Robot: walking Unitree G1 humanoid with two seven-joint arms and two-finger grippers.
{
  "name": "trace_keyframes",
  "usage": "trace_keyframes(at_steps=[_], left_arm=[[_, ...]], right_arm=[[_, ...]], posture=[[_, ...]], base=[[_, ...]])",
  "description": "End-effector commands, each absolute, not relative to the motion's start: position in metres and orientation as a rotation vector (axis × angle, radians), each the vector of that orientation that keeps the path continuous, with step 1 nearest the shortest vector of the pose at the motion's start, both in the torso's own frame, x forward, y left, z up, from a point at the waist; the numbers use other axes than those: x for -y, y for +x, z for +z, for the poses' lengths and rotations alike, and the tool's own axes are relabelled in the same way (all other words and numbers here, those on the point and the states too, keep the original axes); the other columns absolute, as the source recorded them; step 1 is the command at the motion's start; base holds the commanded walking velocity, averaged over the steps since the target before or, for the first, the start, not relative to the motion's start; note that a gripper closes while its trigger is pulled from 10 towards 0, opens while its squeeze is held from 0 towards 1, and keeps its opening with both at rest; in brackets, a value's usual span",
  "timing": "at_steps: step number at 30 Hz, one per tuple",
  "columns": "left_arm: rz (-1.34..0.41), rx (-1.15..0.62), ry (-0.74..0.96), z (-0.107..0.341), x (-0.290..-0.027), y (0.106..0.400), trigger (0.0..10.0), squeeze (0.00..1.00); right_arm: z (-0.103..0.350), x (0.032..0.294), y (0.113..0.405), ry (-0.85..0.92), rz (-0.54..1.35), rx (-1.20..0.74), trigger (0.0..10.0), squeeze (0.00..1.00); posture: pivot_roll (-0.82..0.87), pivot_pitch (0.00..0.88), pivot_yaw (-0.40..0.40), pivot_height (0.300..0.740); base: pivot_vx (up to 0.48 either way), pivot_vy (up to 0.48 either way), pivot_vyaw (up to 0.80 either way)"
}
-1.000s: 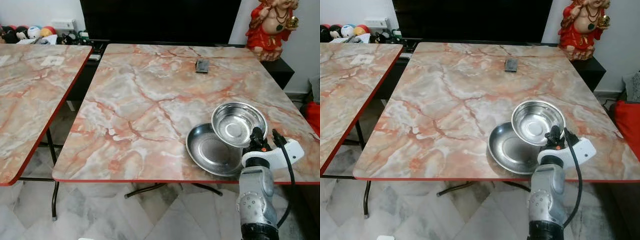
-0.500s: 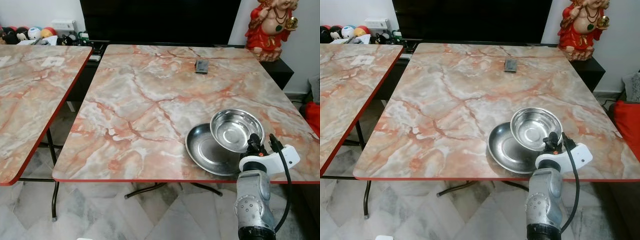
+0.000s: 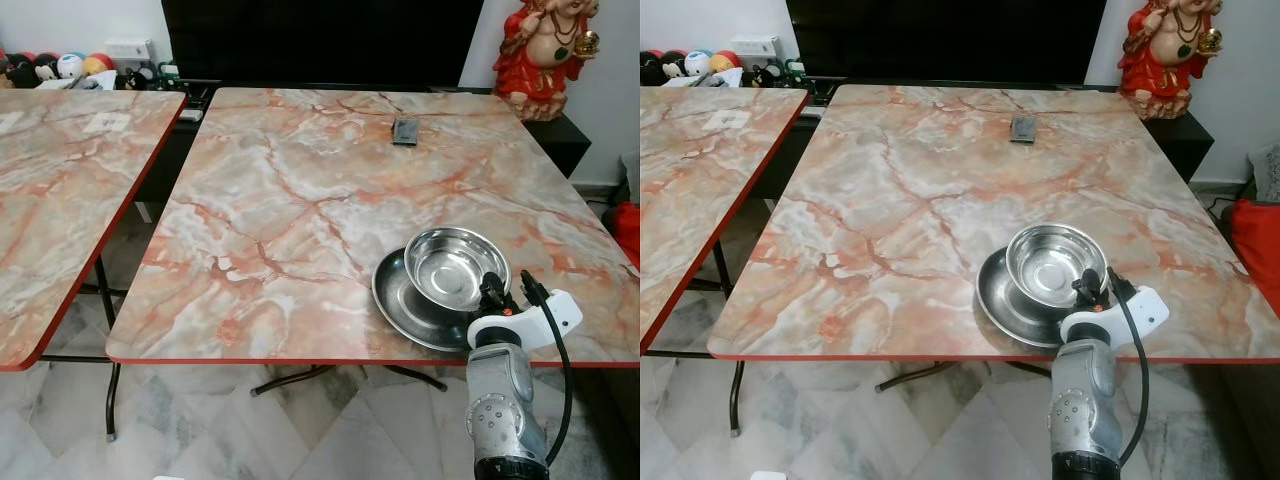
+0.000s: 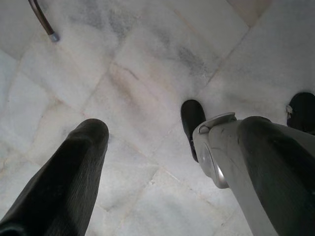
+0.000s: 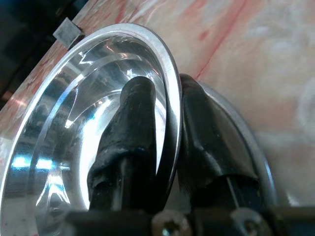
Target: Setting the table
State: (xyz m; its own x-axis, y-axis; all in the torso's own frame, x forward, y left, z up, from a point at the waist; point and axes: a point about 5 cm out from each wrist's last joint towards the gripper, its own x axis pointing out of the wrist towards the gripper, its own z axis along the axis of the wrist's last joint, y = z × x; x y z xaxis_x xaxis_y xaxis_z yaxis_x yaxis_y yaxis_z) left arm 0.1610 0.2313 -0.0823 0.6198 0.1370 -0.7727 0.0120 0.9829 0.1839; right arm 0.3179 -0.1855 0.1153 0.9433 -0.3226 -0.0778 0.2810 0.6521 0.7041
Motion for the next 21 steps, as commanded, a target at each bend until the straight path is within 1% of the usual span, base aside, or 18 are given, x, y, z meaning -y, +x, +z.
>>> trace_keyframes(at_steps=[1,10,21], left_arm=[[0.071,-0.941,0.174,-0.0862,-0.2314,0.1533,10.0,0.0],[0.072,-0.937,0.176,-0.0858,-0.2312,0.1546,10.0,0.0],[0.07,-0.938,0.176,-0.0863,-0.231,0.1531,10.0,0.0]], right_arm=[[0.1109,0.1872,0.3163,0.786,-0.355,0.032,10.0,0.0],[0.1031,0.1796,0.3168,0.773,-0.31,-0.036,10.0,0.0],[0.1022,0.1818,0.3163,0.774,-0.315,-0.037,10.0,0.0]], posture=[[0.01,0.124,-0.033,0.74],[0.01,0.123,-0.032,0.74],[0.01,0.124,-0.034,0.74]], base=[[0.0,0.0,0.0],[0.0,0.0,0.0],[0.0,0.0,0.0]])
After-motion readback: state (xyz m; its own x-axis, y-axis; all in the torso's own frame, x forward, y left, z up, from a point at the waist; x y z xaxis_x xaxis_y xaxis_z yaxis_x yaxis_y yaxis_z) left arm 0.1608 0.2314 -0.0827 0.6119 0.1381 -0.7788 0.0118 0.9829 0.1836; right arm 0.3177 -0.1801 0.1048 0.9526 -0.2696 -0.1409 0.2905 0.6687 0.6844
